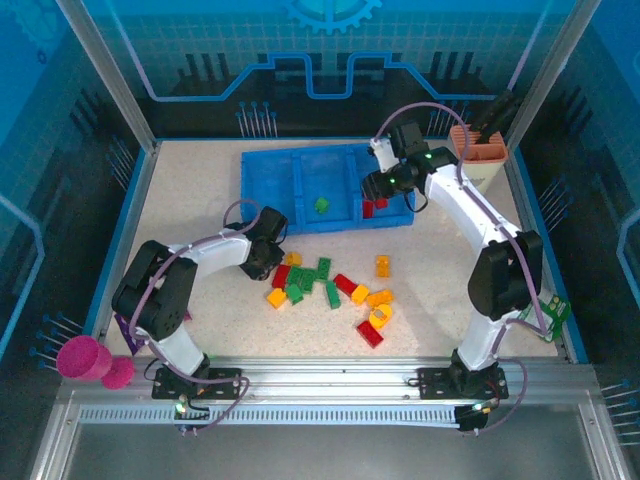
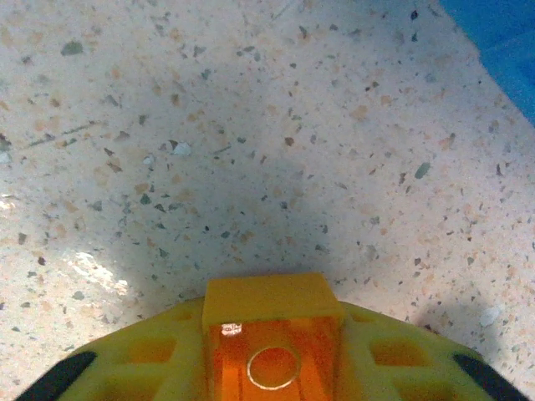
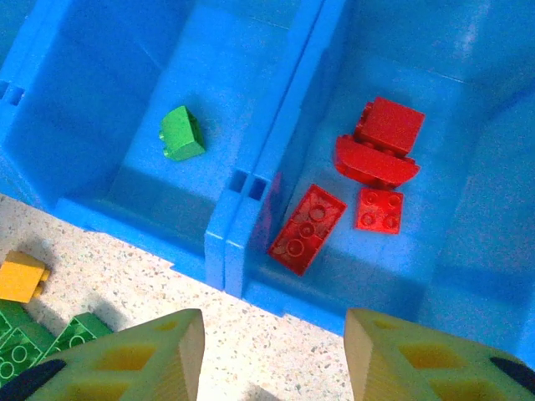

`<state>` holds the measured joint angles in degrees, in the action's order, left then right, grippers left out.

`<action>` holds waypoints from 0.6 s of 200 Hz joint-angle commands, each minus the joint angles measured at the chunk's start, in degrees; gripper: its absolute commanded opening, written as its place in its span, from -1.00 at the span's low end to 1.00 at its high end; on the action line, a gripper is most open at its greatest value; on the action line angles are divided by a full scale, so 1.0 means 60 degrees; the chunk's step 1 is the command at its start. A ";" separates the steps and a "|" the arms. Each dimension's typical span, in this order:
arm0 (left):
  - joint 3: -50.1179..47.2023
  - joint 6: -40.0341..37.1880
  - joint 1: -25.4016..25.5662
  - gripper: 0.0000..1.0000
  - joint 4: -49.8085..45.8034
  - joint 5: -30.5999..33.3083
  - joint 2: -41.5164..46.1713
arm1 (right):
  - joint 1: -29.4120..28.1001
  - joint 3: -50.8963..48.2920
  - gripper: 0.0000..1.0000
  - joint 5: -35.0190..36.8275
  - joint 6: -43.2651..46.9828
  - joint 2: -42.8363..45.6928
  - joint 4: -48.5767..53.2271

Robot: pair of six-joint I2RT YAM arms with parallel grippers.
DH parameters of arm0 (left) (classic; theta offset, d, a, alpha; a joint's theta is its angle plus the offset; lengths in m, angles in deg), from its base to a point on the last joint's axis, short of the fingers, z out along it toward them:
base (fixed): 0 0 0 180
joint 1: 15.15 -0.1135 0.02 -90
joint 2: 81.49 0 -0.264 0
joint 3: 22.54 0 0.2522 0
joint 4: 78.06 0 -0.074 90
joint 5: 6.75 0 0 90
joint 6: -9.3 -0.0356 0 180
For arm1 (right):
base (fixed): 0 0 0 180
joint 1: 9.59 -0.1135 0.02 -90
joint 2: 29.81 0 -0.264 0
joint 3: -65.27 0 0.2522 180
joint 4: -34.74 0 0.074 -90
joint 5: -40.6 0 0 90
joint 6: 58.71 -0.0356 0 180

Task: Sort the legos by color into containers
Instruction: Pick up the lego from the center of the table, then place the lego in the container.

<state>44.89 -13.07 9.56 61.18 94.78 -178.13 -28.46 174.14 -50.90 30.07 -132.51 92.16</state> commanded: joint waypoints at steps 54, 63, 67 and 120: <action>0.1639 -0.2078 0.0057 -0.44 -0.1807 0.0832 0.1565 | 0.0341 -0.0689 0.00 -0.0259 -0.0156 0.0610 -0.0252; 0.2337 -0.2590 0.0056 -0.43 -0.2079 0.1180 0.1593 | 0.0334 -0.0872 0.01 -0.0355 -0.0218 0.0729 -0.0310; 0.2627 -0.2807 0.0057 -0.43 -0.2149 0.1303 0.1567 | 0.0347 -0.0969 0.01 -0.0401 -0.0269 0.0779 -0.0329; 0.4915 -0.4389 -0.0699 -0.42 -0.1901 0.2145 0.0116 | 0.0276 -0.2706 0.03 -0.0795 -0.1341 0.1900 -0.0497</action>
<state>71.53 -32.70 8.09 51.36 102.87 -172.04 -27.00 161.92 -53.56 26.62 -125.03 89.30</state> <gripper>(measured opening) 0.323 0.512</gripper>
